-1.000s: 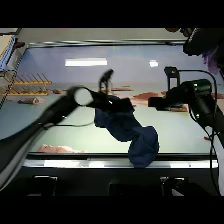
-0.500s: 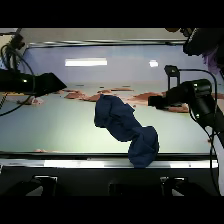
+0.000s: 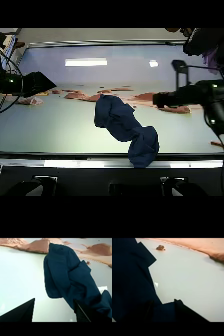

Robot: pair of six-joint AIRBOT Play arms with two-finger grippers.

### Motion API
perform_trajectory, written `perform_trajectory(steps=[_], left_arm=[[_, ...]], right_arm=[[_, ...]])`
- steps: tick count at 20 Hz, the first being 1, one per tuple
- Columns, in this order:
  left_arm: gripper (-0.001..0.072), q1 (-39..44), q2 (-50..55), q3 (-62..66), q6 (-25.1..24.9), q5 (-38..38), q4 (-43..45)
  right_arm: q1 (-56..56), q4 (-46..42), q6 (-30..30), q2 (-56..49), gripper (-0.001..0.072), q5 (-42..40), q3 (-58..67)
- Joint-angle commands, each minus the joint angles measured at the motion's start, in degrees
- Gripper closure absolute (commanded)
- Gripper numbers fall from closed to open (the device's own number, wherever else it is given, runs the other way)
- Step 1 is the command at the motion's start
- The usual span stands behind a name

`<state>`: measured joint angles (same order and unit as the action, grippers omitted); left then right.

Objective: Fold the clothes and pants, and hang the long-sleeved shirts on hangers.

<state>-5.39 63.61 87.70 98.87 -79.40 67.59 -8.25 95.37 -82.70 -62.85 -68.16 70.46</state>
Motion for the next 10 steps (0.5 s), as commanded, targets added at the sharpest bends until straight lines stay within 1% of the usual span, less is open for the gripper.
perform_trajectory(steps=[1, 2, 3, 4, 7, 10], left_arm=[[0.0165, -0.17, 0.24, -0.04, -0.07, -0.11, 0.44], [0.0165, -0.17, 0.39, -0.09, -0.09, -0.09, 0.46], [0.0165, -0.17, 0.59, -0.22, -0.09, -0.09, 0.46], [0.0165, -0.17, 0.87, -0.33, -0.09, -0.11, 0.46], [0.0165, -0.17, 1.92, -0.33, -0.09, -0.11, 0.46], [0.0165, -0.17, 3.04, -0.48, -0.09, -0.11, 0.46]], right_arm=[[10.71, 0.98, 3.08, 3.85, 0.0394, -0.52, -0.72], [15.41, 4.11, 2.97, 4.04, 0.0390, -1.46, -2.19], [20.20, 8.07, 2.01, 4.02, 0.0301, -3.69, -4.83], [24.00, 12.20, -0.26, 4.02, 0.0234, -5.73, -8.48], [30.93, 24.57, -8.61, 4.04, 0.0226, -9.53, -23.43], [30.53, 27.15, -12.17, 4.04, 0.0226, -7.32, -33.11]])
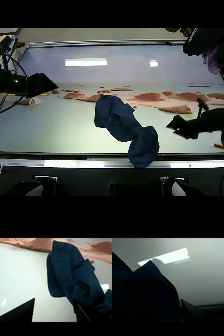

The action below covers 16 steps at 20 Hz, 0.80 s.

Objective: Fold the clothes and pants, and hang the long-sleeved shirts on hangers.

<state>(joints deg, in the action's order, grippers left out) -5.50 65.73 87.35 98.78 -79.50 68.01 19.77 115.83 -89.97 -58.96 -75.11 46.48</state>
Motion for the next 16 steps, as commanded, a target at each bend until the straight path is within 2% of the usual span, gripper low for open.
perform_trajectory(steps=[1, 12, 14, 16], left_arm=[[0.0165, -0.07, 1.18, -0.37, 0.00, 0.00, 0.04], [0.0165, 0.00, 1.57, -2.43, 0.00, 0.00, 0.02], [0.0165, 0.00, 1.57, -2.43, 0.00, 0.00, 0.02], [0.0165, 0.00, 1.57, -2.47, 0.00, 0.00, 0.02]], right_arm=[[2.51, 6.64, -5.62, 0.15, 0.0227, 0.90, -11.26], [2.51, 8.50, -8.63, 0.13, 0.0229, 11.74, -22.21], [2.51, 11.67, -10.60, 0.13, 0.0252, 12.98, -24.15], [2.51, 13.27, -11.41, 0.13, 0.0395, 14.03, -24.68]])
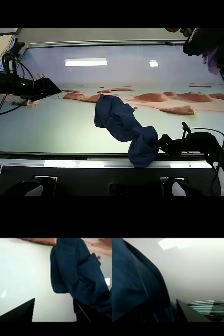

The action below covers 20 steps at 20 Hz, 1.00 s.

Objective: Fold the clothes and pants, and hang the long-sleeved shirts on hangers.

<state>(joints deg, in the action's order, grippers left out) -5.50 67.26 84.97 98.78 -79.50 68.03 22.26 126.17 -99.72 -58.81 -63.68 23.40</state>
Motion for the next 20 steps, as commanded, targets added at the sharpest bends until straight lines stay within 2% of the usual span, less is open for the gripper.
perform_trajectory(steps=[1, 2, 3, 6, 10, 13, 18, 20], left_arm=[[0.0165, 0.00, 0.11, -0.11, 0.00, 0.00, 0.00], [0.0164, 0.00, 0.31, -0.11, 0.00, 0.02, 0.00], [0.0164, 0.00, 0.61, -0.26, 0.00, 0.07, -0.02], [0.0164, 0.02, 1.44, -5.09, -1.14, 4.79, -1.55], [0.0166, 1.88, 3.50, -19.52, -9.53, 17.64, -9.64], [0.0168, 3.19, 6.21, -27.96, -12.48, 26.38, -14.86], [0.0168, 6.71, 13.90, -30.14, -25.70, 28.15, -26.69], [0.0170, 8.55, 16.48, -30.10, -27.06, 28.24, -27.58]], right_arm=[[0.02, 3.98, -1.97, -0.02, 0.0496, 2.97, -1.60], [0.02, 4.57, -2.10, 0.00, 0.0662, 3.17, -1.57], [0.02, 4.79, -2.08, 0.00, 0.0682, 3.21, -1.57], [0.04, 5.40, -2.01, 0.20, 0.0683, 1.49, -1.55], [0.04, 5.33, -2.05, 3.69, 0.0682, -2.97, -1.55], [0.04, 5.31, -1.79, 7.89, 0.0682, -4.63, -1.55], [0.04, 5.25, -0.20, 14.03, 0.0682, -8.26, -1.55], [0.04, 5.20, 1.29, 16.31, 0.0682, -8.46, -1.55]])
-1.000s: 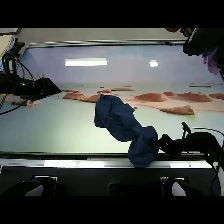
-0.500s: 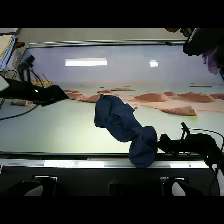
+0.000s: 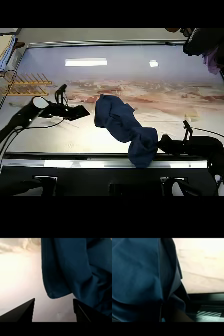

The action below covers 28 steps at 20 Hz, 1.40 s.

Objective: Fold the clothes and pants, and hang the long-sleeved shirts on hangers.

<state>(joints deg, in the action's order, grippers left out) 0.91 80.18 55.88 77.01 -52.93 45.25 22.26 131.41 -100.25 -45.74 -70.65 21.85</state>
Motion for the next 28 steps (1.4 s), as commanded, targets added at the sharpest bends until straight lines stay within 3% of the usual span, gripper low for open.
perform_trajectory(steps=[1, 3, 11, 16, 17, 18, 24, 25, 28], left_arm=[[0.0178, 2.93, 4.63, -0.87, -5.31, 1.68, -4.81], [0.0270, 4.20, 5.70, -0.85, -5.29, 2.47, -4.81], [0.0265, 4.87, 6.43, -0.87, -5.22, 2.86, -4.79], [0.0209, 4.87, 7.34, -0.87, -4.96, 2.95, -4.76], [0.0075, 4.87, 7.65, -0.87, -4.39, 2.99, -4.74], [0.0012, 4.85, 8.02, -0.87, -3.58, 2.97, -4.74], [0.0029, 4.90, 10.38, -0.87, -2.01, 3.10, -5.75], [0.0058, 4.90, 11.04, -0.87, -2.03, 3.19, -7.02], [0.0379, 4.90, 12.07, -0.87, -2.03, 4.57, -9.53]], right_arm=[[0.04, -0.02, 2.45, 4.26, 0.0682, -1.66, 0.00], [0.04, -0.04, 2.58, 5.92, 0.0682, -2.60, 0.00], [0.04, -0.07, 4.09, 10.05, 0.0682, -3.85, 0.00], [0.04, -0.04, 4.09, 10.14, 0.0682, -4.39, 0.00], [0.04, -0.04, 4.09, 10.14, 0.0682, -4.39, 0.00], [0.04, -0.04, 4.09, 10.14, 0.0682, -4.42, 0.00], [0.04, -0.04, 4.07, 10.14, 0.0682, -4.50, 0.00], [0.04, -0.04, 4.09, 10.14, 0.0682, -4.52, 0.00], [0.04, 0.13, 4.09, 10.14, 0.0682, -4.55, 0.02]])
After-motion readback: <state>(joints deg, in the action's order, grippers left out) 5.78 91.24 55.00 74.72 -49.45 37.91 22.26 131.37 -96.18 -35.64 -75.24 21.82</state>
